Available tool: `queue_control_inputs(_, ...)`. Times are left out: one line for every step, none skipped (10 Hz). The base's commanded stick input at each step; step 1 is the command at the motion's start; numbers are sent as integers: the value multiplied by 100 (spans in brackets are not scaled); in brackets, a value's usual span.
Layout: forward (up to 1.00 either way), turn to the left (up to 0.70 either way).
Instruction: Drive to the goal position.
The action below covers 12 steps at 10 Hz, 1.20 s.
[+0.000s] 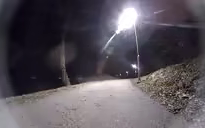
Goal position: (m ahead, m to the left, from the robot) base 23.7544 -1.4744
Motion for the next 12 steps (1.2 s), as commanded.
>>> queue_control_inputs(0, 0)
queue_control_inputs(0, 0)
queue_control_inputs(0, 0)
queue_control_inputs(0, 0)
queue_control_inputs(0, 0)
queue_control_inputs(0, 0)
queue_control_inputs(0, 0)
queue_control_inputs(0, 0)
queue_control_inputs(22, 0)
queue_control_inputs(100, 0)
queue_control_inputs(100, 0)
queue_control_inputs(100, 0)
